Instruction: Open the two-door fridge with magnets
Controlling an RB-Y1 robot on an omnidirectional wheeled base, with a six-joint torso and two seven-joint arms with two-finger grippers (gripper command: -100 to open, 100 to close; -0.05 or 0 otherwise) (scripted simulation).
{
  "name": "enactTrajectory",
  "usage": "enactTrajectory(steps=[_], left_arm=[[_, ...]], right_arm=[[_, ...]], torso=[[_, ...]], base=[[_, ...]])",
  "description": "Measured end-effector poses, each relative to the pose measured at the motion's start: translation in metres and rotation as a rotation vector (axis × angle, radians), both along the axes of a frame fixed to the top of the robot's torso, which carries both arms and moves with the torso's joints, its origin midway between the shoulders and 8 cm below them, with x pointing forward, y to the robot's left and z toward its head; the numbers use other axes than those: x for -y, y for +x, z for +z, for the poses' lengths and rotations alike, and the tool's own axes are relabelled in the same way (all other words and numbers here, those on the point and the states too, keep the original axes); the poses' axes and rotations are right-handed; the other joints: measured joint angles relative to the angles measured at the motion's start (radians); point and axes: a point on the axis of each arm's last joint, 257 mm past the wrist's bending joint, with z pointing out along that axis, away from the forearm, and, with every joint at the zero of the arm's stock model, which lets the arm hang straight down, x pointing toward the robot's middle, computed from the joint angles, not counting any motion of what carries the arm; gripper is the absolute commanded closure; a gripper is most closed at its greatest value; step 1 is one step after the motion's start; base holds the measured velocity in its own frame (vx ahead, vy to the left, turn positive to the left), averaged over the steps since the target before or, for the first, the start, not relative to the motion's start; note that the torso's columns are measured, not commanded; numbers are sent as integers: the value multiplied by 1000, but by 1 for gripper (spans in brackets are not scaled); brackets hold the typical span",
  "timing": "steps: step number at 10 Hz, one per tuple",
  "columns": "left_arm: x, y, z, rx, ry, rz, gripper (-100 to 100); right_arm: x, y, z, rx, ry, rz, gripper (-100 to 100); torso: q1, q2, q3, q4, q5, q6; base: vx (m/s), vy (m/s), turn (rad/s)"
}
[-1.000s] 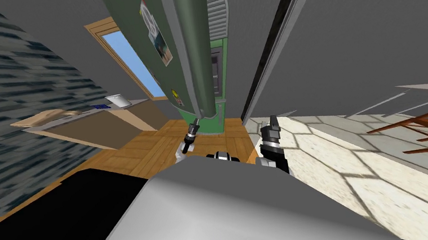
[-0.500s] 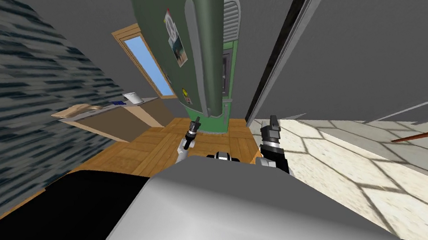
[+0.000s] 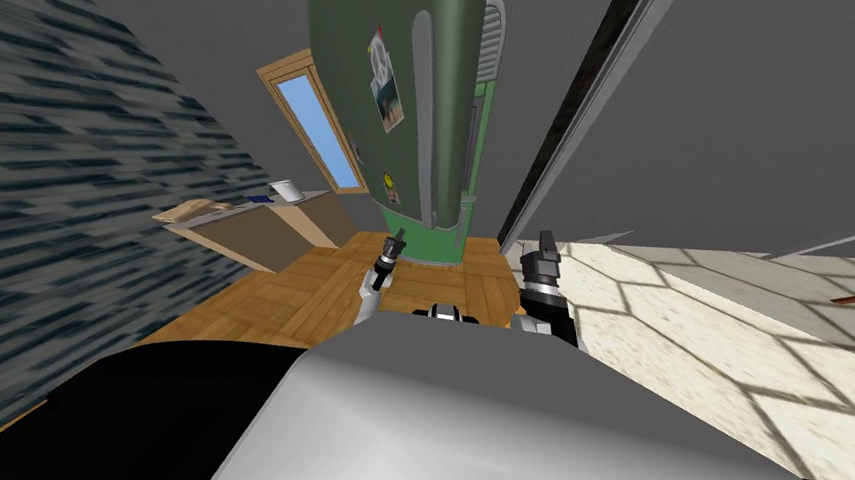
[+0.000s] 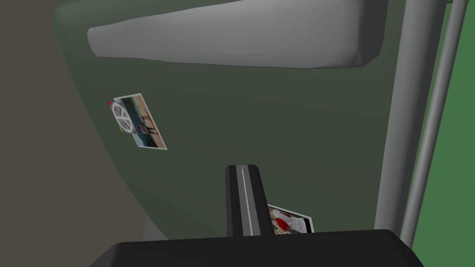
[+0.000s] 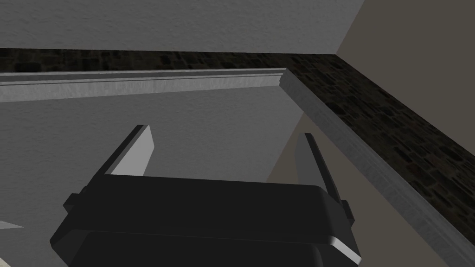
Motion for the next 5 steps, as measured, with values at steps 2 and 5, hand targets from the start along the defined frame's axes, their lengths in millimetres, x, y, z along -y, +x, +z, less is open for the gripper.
enactTrajectory(steps=[2,5], left_arm=[[13,7,-2,-15,8,-60,100],[28,16,-2,-34,3,-134,100]], right_arm=[[0,0,0,0,0,0,0],[0,0,0,0,0,0,0]], torso=[[-2,-4,-2,-1,0,1],[3,1,1,0,1,1]], base=[[-28,41,-17],[-68,89,121]])
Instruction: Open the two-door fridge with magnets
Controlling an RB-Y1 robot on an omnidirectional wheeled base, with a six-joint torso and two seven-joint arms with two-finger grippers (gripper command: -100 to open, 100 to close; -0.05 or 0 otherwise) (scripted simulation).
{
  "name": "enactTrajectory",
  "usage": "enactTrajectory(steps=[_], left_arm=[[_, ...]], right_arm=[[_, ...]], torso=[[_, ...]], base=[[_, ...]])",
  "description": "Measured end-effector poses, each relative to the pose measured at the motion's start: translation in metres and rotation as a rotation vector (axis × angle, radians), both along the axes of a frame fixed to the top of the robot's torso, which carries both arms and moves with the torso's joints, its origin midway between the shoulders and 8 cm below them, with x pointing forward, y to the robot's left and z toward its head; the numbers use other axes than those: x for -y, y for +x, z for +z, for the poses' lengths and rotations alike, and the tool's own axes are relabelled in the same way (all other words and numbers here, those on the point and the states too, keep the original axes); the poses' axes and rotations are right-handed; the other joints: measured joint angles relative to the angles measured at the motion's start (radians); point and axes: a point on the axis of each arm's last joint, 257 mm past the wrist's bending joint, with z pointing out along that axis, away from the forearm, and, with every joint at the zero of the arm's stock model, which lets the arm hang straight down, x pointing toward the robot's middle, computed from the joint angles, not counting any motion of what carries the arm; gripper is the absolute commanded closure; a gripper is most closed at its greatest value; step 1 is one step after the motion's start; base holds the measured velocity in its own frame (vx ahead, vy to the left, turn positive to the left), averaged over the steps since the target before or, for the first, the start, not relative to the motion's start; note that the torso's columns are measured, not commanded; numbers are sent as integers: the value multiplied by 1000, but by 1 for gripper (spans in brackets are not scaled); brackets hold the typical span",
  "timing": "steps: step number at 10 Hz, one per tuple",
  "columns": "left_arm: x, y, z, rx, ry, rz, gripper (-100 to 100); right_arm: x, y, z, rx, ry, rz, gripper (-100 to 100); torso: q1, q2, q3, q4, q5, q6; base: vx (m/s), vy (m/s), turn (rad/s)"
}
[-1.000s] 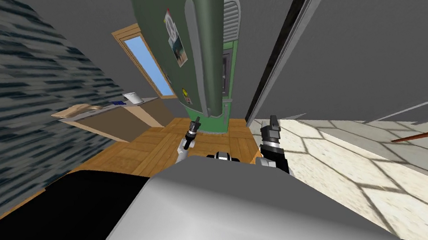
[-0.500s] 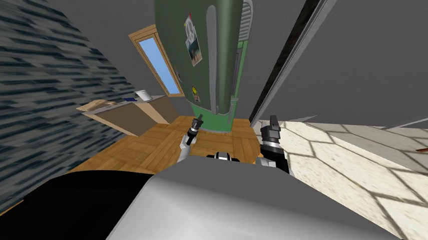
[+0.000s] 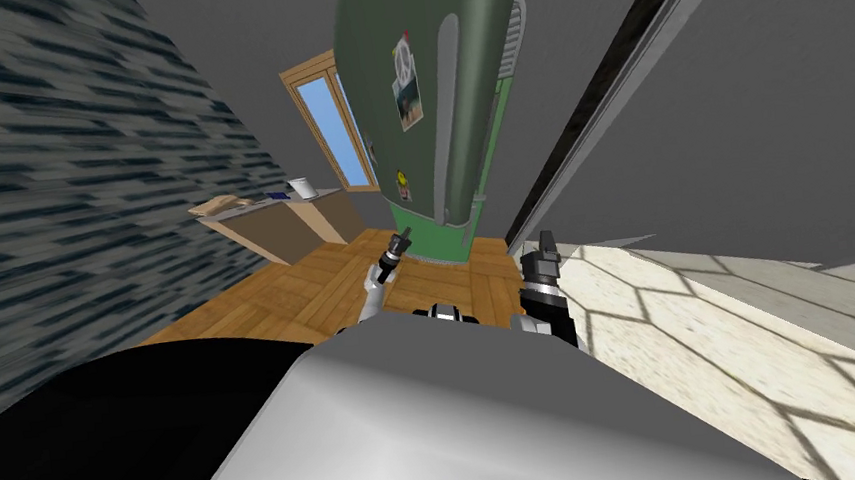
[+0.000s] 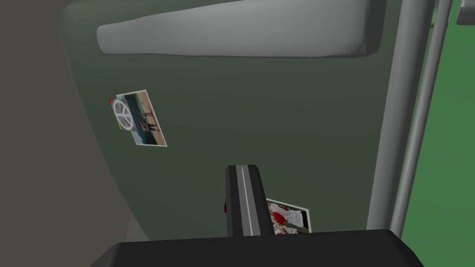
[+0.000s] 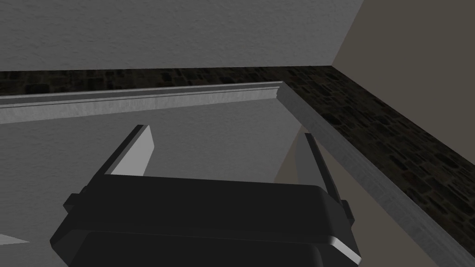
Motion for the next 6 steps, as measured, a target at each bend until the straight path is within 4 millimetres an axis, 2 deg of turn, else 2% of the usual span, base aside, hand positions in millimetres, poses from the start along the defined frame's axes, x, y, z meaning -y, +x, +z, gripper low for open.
enactTrajectory(steps=[1,3,6], left_arm=[[6,2,-2,-15,7,-25,100],[13,6,-3,-34,-1,-65,100],[28,12,-6,-69,7,-138,100]], right_arm=[[0,0,0,0,0,0,0],[0,0,0,0,0,0,0],[0,0,0,0,0,0,0]], torso=[[-4,0,0,0,-1,0],[-2,0,0,0,-1,-1],[-7,-6,-3,-2,-2,0]], base=[[-37,22,-13],[-108,98,199],[-18,27,-18]])
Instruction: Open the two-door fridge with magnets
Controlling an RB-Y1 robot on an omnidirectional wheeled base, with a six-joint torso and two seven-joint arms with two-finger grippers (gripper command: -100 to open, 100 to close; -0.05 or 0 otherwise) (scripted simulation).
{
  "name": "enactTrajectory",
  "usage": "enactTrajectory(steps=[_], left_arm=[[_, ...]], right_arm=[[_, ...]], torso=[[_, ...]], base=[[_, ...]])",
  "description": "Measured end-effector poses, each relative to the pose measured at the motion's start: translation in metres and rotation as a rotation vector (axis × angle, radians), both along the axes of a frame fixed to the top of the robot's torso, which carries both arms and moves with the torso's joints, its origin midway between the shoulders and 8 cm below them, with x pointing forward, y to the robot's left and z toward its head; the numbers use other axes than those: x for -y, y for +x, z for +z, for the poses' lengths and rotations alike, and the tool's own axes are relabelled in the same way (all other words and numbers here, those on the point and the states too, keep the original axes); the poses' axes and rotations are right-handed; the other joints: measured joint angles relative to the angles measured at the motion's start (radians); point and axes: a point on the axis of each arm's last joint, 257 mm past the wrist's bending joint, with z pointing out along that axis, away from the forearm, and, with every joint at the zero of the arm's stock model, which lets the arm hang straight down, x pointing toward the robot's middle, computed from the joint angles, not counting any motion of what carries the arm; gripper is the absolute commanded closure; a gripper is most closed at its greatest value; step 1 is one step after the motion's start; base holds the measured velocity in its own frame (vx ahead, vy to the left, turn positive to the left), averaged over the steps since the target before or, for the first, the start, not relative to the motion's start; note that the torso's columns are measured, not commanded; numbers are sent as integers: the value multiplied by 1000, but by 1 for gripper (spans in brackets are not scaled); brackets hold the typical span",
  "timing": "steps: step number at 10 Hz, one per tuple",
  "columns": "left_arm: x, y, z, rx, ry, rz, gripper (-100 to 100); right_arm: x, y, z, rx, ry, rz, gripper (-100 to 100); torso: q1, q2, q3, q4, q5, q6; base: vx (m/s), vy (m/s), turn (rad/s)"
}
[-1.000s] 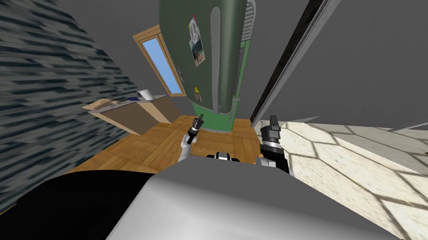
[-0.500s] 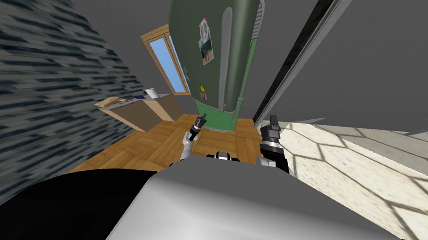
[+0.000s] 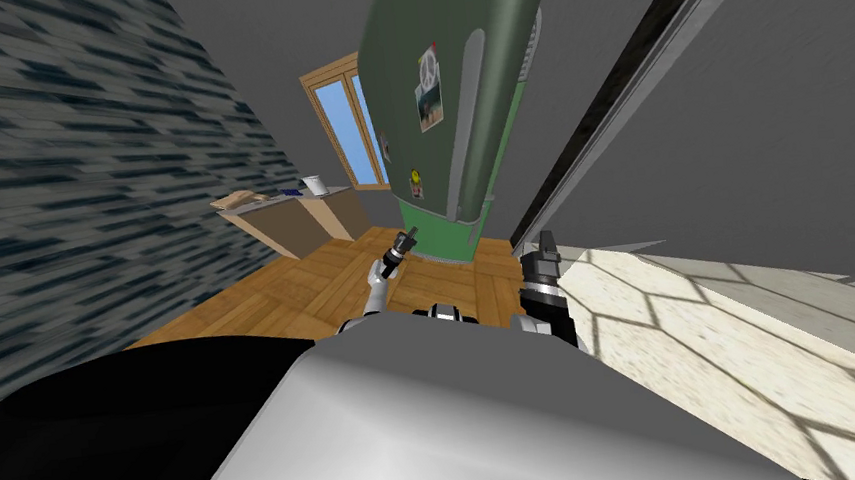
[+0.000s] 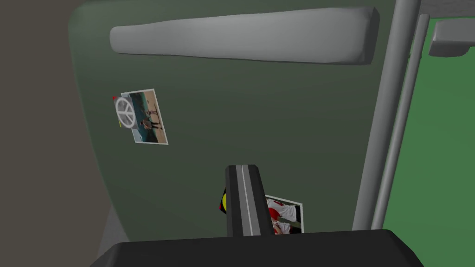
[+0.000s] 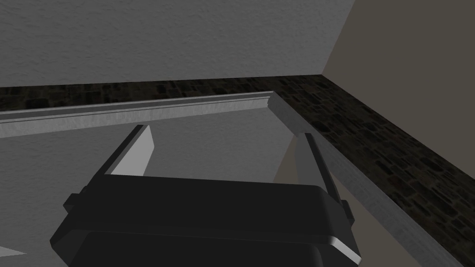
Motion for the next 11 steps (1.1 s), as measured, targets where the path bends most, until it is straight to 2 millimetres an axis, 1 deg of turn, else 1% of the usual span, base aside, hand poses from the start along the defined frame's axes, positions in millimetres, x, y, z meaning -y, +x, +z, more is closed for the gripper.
enactTrajectory(steps=[1,4,11], left_arm=[[0,0,0,-3,-1,-2,-100],[-14,6,-1,14,53,41,-100],[-18,16,-10,39,88,138,-100]], right_arm=[[0,0,0,0,0,0,0],[0,0,0,0,0,0,0],[0,0,0,0,0,0,0]], torso=[[1,1,0,0,0,0],[1,2,1,1,0,0],[4,4,2,1,1,0]], base=[[11,-33,-3],[39,-91,1],[38,-101,0]])
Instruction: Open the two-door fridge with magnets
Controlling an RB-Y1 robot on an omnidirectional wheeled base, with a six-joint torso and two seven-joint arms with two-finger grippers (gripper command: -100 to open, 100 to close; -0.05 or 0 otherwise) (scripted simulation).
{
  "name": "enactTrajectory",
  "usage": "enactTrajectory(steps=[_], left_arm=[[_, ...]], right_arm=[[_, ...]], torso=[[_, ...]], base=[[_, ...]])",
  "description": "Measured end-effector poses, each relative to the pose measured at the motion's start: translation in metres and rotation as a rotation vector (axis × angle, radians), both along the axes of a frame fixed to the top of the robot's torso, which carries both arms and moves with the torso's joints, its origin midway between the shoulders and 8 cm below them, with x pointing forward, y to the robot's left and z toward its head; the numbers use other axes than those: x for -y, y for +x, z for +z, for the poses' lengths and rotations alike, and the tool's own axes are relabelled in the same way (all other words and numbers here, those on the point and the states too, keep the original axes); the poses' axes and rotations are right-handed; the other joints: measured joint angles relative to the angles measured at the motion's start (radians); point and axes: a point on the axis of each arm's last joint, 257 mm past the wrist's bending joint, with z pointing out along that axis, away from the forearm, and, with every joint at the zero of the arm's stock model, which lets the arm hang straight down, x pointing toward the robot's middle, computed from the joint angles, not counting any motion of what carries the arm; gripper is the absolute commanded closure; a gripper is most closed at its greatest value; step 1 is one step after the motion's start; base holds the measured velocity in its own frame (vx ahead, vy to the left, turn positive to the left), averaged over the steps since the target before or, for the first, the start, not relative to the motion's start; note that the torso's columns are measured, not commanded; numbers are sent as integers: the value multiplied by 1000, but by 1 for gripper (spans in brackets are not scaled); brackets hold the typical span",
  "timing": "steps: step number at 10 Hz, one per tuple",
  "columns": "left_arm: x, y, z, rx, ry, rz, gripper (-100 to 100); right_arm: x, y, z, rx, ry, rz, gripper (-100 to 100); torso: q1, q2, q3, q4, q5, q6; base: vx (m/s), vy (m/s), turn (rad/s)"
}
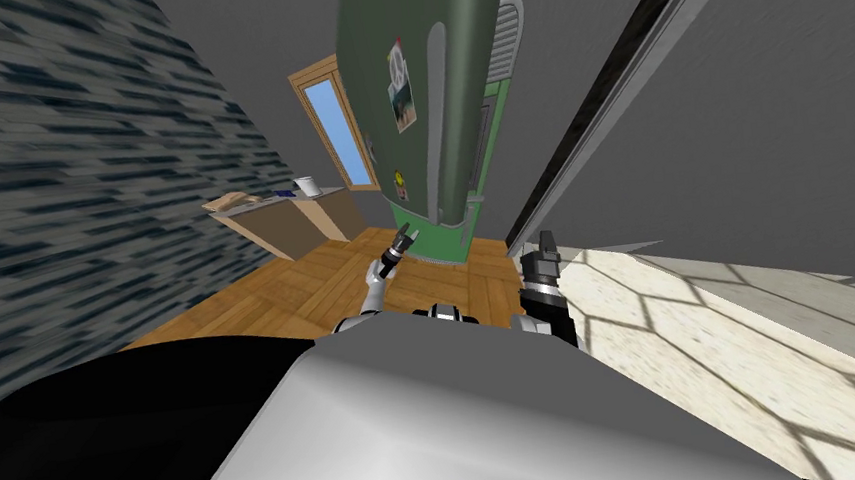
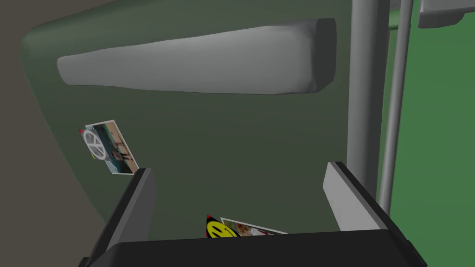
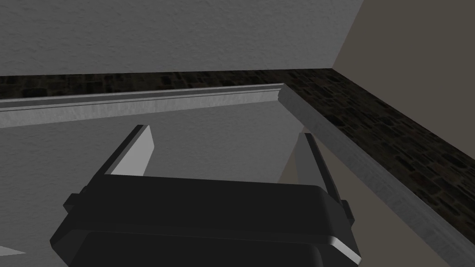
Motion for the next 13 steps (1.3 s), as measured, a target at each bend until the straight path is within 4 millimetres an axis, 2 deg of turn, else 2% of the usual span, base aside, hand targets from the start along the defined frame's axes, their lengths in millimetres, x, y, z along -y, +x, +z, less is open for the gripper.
enactTrajectory(steps=[6,9,12,13], left_arm=[[-5,9,-8,17,35,81,-100],[0,12,-12,17,28,106,-100],[-2,25,5,20,33,106,-100],[-2,26,5,18,31,107,100]], right_arm=[[0,0,0,0,0,0,0],[0,0,0,0,0,0,0],[0,0,0,0,0,0,0],[0,0,0,0,0,0,0]], torso=[[-1,0,0,0,0,0],[3,1,0,0,1,0],[0,0,0,0,0,0],[1,0,0,0,0,0]], base=[[33,-92,0],[20,-57,-2],[8,-40,-2],[1,41,5]])
